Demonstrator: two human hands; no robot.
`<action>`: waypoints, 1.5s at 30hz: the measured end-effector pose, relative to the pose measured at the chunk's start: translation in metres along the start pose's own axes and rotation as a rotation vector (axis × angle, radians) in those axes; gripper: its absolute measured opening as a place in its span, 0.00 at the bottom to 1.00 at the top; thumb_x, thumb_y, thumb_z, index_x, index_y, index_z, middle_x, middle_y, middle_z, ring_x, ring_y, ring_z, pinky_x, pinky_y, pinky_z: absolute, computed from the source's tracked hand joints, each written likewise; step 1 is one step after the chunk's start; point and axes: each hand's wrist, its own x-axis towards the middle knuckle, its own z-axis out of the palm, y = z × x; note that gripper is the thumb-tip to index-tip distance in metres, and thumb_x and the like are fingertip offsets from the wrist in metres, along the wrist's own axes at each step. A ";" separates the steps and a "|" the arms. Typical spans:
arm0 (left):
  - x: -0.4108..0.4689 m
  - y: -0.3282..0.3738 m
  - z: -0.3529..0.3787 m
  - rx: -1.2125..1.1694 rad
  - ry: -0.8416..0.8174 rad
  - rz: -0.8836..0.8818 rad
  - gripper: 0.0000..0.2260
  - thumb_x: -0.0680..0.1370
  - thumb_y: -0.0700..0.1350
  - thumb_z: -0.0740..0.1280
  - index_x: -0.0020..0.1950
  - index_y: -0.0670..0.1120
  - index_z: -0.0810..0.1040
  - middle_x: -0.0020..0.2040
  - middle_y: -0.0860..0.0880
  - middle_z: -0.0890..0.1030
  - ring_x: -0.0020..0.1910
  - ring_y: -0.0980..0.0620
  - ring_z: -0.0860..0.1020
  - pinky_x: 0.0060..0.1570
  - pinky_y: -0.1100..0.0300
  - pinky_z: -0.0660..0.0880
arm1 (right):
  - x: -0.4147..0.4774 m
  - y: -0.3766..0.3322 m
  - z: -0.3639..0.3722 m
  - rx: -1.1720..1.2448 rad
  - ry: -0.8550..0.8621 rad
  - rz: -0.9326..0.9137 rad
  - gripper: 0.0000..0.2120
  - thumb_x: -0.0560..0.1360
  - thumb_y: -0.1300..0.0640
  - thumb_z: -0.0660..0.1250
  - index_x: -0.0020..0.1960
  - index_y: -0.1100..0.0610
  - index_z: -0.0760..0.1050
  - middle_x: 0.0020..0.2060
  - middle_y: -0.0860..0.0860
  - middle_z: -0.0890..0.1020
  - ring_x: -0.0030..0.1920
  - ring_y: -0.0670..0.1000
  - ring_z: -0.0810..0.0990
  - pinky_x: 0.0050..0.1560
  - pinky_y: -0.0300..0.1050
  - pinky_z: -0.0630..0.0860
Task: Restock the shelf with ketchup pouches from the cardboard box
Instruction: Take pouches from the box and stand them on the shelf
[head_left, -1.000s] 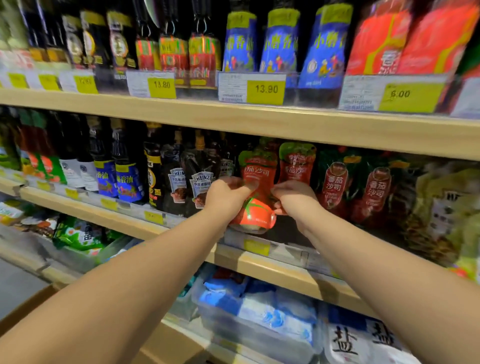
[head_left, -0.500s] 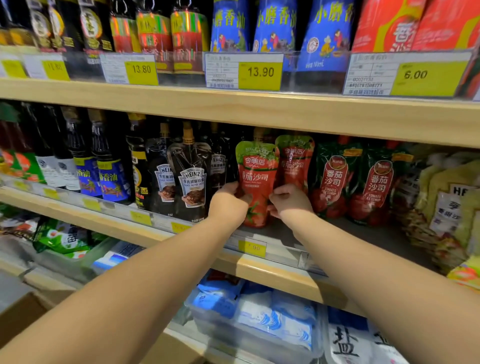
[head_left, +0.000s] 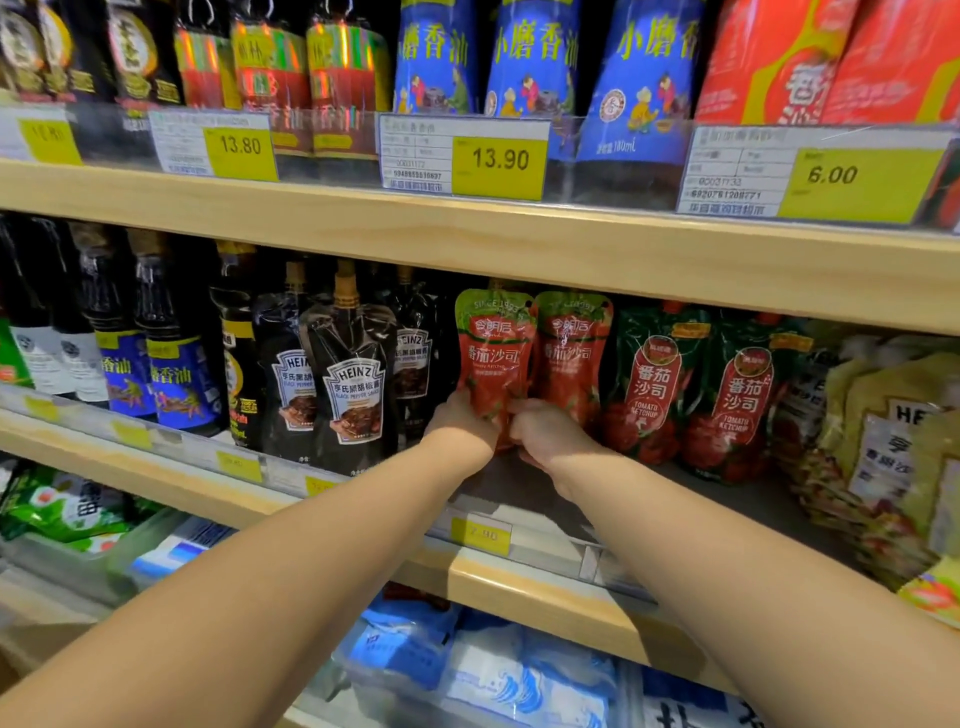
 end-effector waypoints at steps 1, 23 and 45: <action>0.004 -0.001 0.001 -0.002 0.005 0.014 0.22 0.78 0.43 0.60 0.72 0.43 0.63 0.67 0.39 0.72 0.64 0.40 0.72 0.62 0.52 0.71 | 0.005 0.001 0.001 0.022 -0.005 -0.006 0.15 0.78 0.61 0.55 0.61 0.57 0.74 0.62 0.56 0.76 0.62 0.56 0.73 0.68 0.53 0.68; 0.048 -0.021 0.002 0.001 -0.081 0.129 0.20 0.75 0.42 0.62 0.67 0.47 0.71 0.63 0.44 0.77 0.61 0.44 0.74 0.58 0.59 0.70 | 0.031 -0.005 -0.002 -0.042 0.086 -0.042 0.17 0.77 0.66 0.55 0.63 0.60 0.73 0.63 0.58 0.76 0.64 0.59 0.73 0.66 0.49 0.68; -0.139 -0.255 -0.089 -0.508 0.503 -0.151 0.10 0.71 0.34 0.66 0.48 0.47 0.76 0.38 0.54 0.75 0.37 0.57 0.74 0.39 0.71 0.70 | -0.150 0.015 0.197 -0.093 -0.069 -0.555 0.15 0.67 0.66 0.66 0.46 0.50 0.66 0.44 0.48 0.70 0.35 0.42 0.67 0.38 0.26 0.64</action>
